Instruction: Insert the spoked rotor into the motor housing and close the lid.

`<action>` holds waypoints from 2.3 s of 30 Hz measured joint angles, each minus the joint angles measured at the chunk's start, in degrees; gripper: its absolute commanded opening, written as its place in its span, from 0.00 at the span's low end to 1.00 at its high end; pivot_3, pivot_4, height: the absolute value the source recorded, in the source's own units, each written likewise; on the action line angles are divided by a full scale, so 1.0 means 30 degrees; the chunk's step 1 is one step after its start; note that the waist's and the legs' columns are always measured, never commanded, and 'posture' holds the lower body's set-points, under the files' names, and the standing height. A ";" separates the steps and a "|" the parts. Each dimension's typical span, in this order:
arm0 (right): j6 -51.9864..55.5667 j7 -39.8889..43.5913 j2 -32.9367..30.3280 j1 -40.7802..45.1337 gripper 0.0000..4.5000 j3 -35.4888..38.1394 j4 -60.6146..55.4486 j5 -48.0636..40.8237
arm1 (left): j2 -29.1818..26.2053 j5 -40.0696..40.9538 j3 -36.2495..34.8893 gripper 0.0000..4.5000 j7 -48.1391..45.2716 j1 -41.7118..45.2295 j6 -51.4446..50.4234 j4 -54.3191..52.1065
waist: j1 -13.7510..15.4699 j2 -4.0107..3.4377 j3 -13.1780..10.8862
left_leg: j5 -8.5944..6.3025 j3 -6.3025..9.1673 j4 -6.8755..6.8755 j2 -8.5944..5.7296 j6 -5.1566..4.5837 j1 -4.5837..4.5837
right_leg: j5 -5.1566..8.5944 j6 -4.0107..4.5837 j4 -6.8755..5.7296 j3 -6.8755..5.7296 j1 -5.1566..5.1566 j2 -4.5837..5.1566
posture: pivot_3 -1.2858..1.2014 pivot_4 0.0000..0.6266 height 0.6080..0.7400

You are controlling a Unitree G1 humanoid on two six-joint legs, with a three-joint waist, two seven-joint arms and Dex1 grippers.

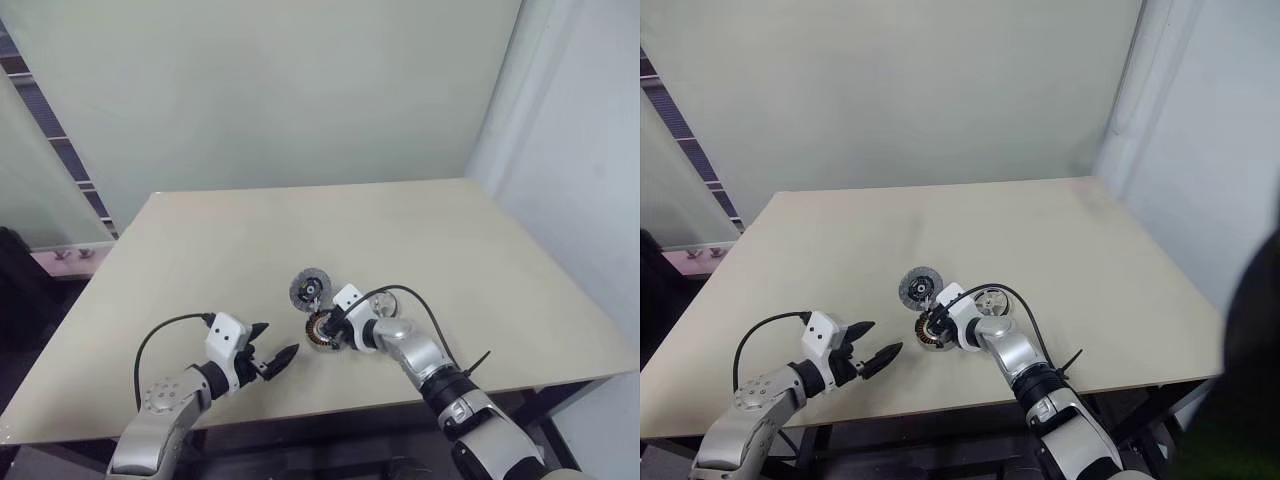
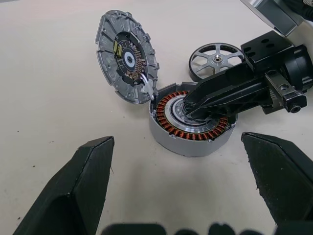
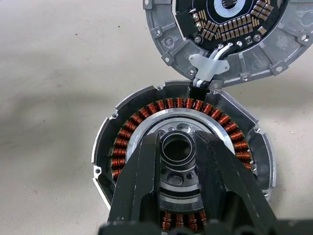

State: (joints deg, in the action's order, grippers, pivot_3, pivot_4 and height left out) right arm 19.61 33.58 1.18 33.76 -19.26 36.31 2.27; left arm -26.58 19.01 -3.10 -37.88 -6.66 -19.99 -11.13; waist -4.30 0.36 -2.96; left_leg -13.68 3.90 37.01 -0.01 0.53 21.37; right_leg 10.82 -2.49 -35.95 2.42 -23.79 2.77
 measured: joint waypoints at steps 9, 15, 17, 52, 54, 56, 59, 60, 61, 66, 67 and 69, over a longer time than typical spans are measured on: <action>0.0195 0.0051 -0.0129 0.0000 0.16 0.0009 -0.0037 0.0058 | 0.0012 -0.0001 0.0032 1.00 -0.0005 0.0110 0.0000 0.0000 | -0.0003 -0.0002 -0.0002 | -0.0004 -0.0002 -0.0017 0.0003 0.0005 -0.0121 | 0.0003 0.0002 0.0008 -0.0001 0.0108 0.0000 | 0.52 0.00 1.00; 0.0215 0.0049 -0.0108 -0.0001 0.16 0.0009 -0.0061 0.0062 | 0.0024 -0.0001 0.0049 1.00 -0.0007 0.0142 0.0000 0.0000 | -0.0008 -0.0003 -0.0003 | -0.0004 -0.0004 -0.0023 0.0007 0.0005 -0.0132 | 0.0003 0.0002 0.0007 0.0000 0.0111 0.0000 | 0.52 0.00 1.00; 0.0214 0.0051 -0.0082 -0.0001 0.16 0.0008 -0.0060 0.0062 | 0.0025 -0.0002 0.0049 1.00 -0.0007 0.0145 0.0000 0.0000 | -0.0009 -0.0004 -0.0003 | -0.0004 -0.0003 -0.0026 0.0007 0.0005 -0.0132 | 0.0003 0.0002 0.0007 0.0000 0.0111 0.0001 | 0.52 0.00 1.00; 0.0104 -0.0058 0.0036 0.0198 0.16 -0.0003 0.0316 0.0288 | 0.0118 -0.0011 0.0049 1.00 -0.0017 0.0065 0.0183 0.0002 | -0.0011 -0.0009 -0.0006 | -0.0006 -0.0003 -0.0036 0.0009 0.0009 -0.0133 | 0.0004 0.0003 0.0015 -0.0001 0.0104 0.0002 | 0.52 0.00 1.00; 0.0107 -0.0043 0.0032 0.0198 0.16 -0.0003 0.0310 0.0316 | 0.0119 -0.0012 0.0049 1.00 -0.0021 0.0071 0.0191 0.0002 | -0.0011 -0.0010 -0.0006 | -0.0006 -0.0003 -0.0037 0.0009 0.0009 -0.0133 | 0.0004 0.0002 0.0016 -0.0002 0.0104 0.0001 | 0.52 0.00 1.00; 0.0117 -0.0006 0.0029 0.0199 0.16 -0.0003 0.0304 0.0320 | 0.0122 -0.0012 0.0049 1.00 -0.0022 0.0086 0.0196 0.0003 | -0.0011 -0.0010 -0.0007 | -0.0007 -0.0003 -0.0038 0.0009 0.0009 -0.0133 | 0.0005 0.0003 0.0016 -0.0002 0.0104 0.0002 | 0.52 0.00 1.00; 0.0168 0.0041 0.0021 0.0199 0.24 -0.0003 0.0270 0.0326 | 0.0130 -0.0012 0.0057 1.00 -0.0026 0.0117 0.0213 0.0004 | -0.0010 -0.0009 -0.0006 | -0.0007 -0.0003 -0.0039 0.0009 0.0010 -0.0133 | 0.0005 0.0003 0.0018 -0.0001 0.0104 0.0002 | 0.52 0.00 1.00; 0.0193 0.0056 0.0016 0.0199 0.32 -0.0003 0.0249 0.0338 | 0.0130 -0.0013 0.0060 1.00 -0.0027 0.0120 0.0217 0.0005 | -0.0010 -0.0009 -0.0006 | -0.0007 -0.0003 -0.0040 0.0009 0.0010 -0.0133 | 0.0005 0.0003 0.0019 -0.0001 0.0104 0.0002 | 0.52 0.00 1.00; 0.0254 0.0084 0.0004 0.0199 0.37 -0.0011 0.0224 0.0352 | 0.0131 -0.0017 0.0062 1.00 -0.0027 0.0121 0.0219 0.0005 | -0.0010 -0.0010 -0.0006 | -0.0007 -0.0003 -0.0042 0.0009 0.0010 -0.0133 | 0.0005 0.0003 0.0021 -0.0001 0.0104 0.0002 | 0.52 0.00 1.00; 0.0377 0.0546 0.0112 0.0116 0.74 -0.0154 0.0005 0.0321 | 0.0139 -0.0026 0.0106 1.00 -0.0028 0.0134 0.0228 0.0007 | -0.0001 -0.0015 -0.0010 | -0.0007 -0.0001 -0.0043 0.0009 0.0010 -0.0132 | 0.0005 0.0002 0.0022 -0.0004 0.0104 0.0003 | 0.52 0.00 1.00; 0.0434 0.0583 0.0172 0.0041 0.81 -0.0140 -0.0123 0.0289 | 0.0138 -0.0026 0.0105 1.00 -0.0028 0.0133 0.0228 0.0007 | -0.0002 -0.0015 -0.0010 | -0.0007 -0.0001 -0.0043 0.0009 0.0010 -0.0132 | 0.0005 0.0003 0.0025 -0.0004 0.0105 0.0003 | 0.52 0.00 1.00; 0.0661 0.0512 0.0162 -0.0084 0.94 0.0058 -0.0307 0.0160 | 0.0149 -0.0025 0.0117 1.00 -0.0027 0.0133 0.0231 0.0009 | -0.0010 -0.0016 -0.0011 | -0.0008 -0.0006 -0.0039 0.0012 0.0011 -0.0133 | 0.0005 0.0003 0.0031 -0.0002 0.0103 0.0005 | 0.52 0.00 1.00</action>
State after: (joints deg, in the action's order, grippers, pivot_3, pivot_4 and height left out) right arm 21.59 35.12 1.67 33.50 -19.09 35.39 2.75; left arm -26.13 18.94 -2.74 -37.96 -6.26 -19.29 -11.10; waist -4.33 0.31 -3.00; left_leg -13.71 3.88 36.89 0.02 0.56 20.97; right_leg 10.84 -2.49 -35.86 2.41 -23.48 2.79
